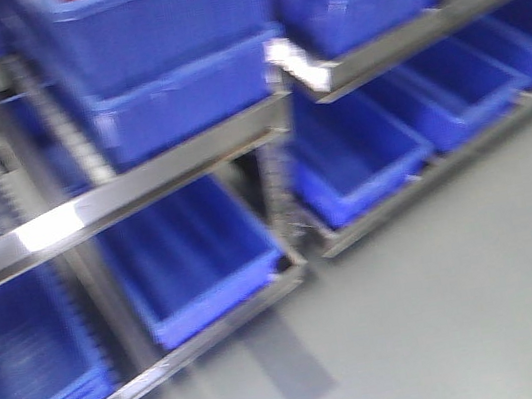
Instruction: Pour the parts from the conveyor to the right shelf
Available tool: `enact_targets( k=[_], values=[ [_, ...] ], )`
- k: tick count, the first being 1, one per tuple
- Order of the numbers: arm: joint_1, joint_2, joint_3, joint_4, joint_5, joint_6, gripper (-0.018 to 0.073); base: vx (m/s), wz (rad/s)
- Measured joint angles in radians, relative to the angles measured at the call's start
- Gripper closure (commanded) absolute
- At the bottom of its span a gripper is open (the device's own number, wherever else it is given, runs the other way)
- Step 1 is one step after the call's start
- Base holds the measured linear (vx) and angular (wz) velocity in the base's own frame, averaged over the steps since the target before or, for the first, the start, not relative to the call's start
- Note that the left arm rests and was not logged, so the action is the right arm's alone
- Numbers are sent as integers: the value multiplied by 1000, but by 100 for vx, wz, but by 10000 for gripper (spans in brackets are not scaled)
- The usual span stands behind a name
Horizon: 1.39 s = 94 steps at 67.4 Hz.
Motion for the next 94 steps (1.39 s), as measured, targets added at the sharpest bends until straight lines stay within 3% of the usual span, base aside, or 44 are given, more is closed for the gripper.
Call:
enact_targets(
  k=[37, 94],
  values=[
    [0, 0, 0, 0, 0, 0, 565, 22, 86],
    [0, 0, 0, 0, 0, 0, 565, 23, 35]
  ],
)
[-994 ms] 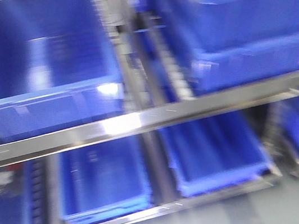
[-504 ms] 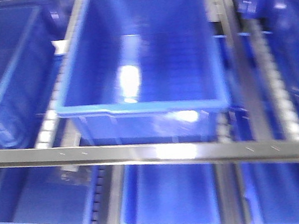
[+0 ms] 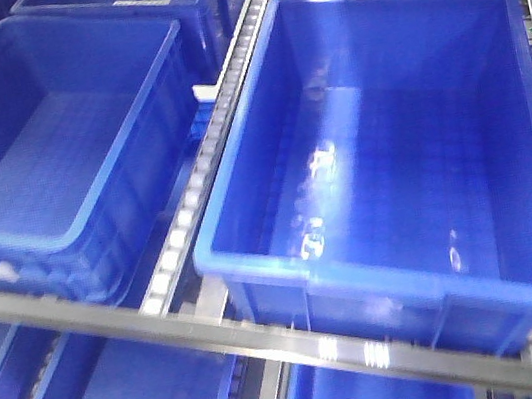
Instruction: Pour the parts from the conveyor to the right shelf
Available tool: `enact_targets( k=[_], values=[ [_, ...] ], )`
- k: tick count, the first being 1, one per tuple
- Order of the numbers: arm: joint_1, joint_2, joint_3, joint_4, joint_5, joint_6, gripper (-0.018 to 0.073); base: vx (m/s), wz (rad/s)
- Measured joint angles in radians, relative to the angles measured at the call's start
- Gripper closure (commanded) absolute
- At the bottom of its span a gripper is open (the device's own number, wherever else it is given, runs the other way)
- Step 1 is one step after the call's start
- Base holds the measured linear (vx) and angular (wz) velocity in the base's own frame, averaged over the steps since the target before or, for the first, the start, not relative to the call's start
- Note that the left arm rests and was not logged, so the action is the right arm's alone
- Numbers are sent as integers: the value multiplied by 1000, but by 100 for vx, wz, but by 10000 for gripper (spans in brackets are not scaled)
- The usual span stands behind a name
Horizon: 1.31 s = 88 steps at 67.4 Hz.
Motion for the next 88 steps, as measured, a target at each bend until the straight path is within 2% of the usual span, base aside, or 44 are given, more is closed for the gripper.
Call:
enact_targets(
  k=[42, 88],
  values=[
    [0, 0, 0, 0, 0, 0, 565, 20, -33],
    [0, 0, 0, 0, 0, 0, 565, 2, -3]
  ],
)
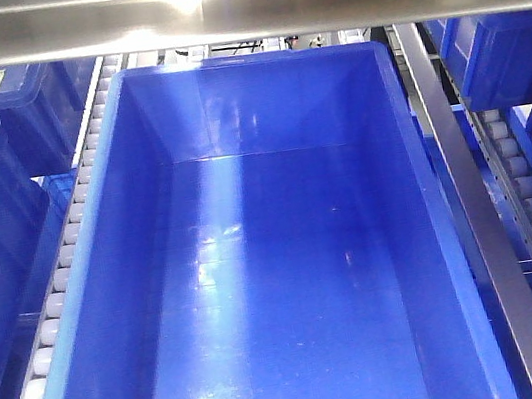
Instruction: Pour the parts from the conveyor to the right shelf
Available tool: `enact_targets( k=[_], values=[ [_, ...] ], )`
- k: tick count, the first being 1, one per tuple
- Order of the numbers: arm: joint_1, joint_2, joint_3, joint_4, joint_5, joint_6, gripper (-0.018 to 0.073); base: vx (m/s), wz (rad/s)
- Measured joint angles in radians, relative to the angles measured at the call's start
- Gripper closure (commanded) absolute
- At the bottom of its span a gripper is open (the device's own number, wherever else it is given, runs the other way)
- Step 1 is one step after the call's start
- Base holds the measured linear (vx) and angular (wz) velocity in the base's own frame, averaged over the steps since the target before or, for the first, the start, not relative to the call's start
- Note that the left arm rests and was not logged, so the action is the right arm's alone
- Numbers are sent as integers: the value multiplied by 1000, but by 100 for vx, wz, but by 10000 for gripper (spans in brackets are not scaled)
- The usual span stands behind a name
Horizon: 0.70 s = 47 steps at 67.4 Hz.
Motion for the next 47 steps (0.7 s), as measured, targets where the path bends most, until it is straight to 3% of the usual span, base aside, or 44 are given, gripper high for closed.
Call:
enact_targets(
  k=[16, 36, 47],
  values=[
    [0, 0, 0, 5, 0, 0, 565, 0, 0],
    [0, 0, 0, 104, 0, 0, 565, 0, 0],
    [4, 0, 0, 39, 0, 41, 565, 0, 0]
  ],
)
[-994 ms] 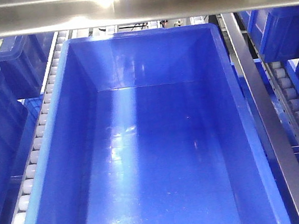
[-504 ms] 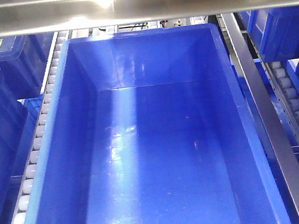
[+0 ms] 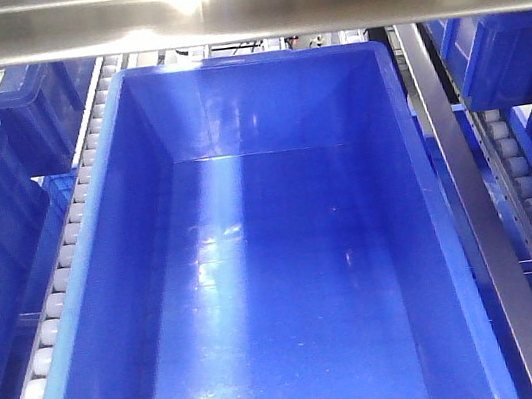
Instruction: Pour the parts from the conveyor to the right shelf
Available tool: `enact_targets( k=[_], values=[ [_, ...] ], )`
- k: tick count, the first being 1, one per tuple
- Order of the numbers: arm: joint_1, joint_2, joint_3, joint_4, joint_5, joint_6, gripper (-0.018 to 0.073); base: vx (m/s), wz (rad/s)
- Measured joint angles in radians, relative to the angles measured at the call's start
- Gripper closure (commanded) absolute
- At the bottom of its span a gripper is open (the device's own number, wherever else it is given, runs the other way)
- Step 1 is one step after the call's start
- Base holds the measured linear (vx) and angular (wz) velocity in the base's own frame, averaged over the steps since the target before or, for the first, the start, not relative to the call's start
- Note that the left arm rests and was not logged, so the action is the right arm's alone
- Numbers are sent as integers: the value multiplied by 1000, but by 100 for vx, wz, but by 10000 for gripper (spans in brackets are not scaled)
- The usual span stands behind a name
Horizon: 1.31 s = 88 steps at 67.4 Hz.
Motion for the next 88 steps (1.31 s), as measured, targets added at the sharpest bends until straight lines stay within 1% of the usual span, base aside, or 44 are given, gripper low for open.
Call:
enact_targets(
  k=[8, 13, 16, 19, 25, 34, 37, 45, 54, 63, 69, 77, 88],
  values=[
    [43, 41, -14, -107, 2, 154, 565, 0, 0],
    [79, 91, -41, -170, 3, 226, 565, 0, 0],
    [106, 133, -66, -207, 3, 253, 565, 0, 0],
    [137, 174, -97, -232, 2, 262, 565, 0, 0],
    [212, 286, -162, -249, -3, 269, 565, 0, 0],
    [361, 474, -272, -275, -11, 269, 565, 0, 0],
    [422, 543, -311, -284, -12, 269, 565, 0, 0],
    [540, 722, -412, -290, -16, 272, 565, 0, 0],
    [627, 922, -514, -292, -19, 286, 565, 0, 0],
    [684, 1119, -623, -294, -10, 289, 565, 0, 0],
    [703, 1248, -714, -298, 31, 294, 565, 0, 0],
    [710, 1426, -862, -309, 144, 311, 565, 0, 0],
    [710, 1634, -1059, -364, 337, 338, 565, 0, 0]
  ],
)
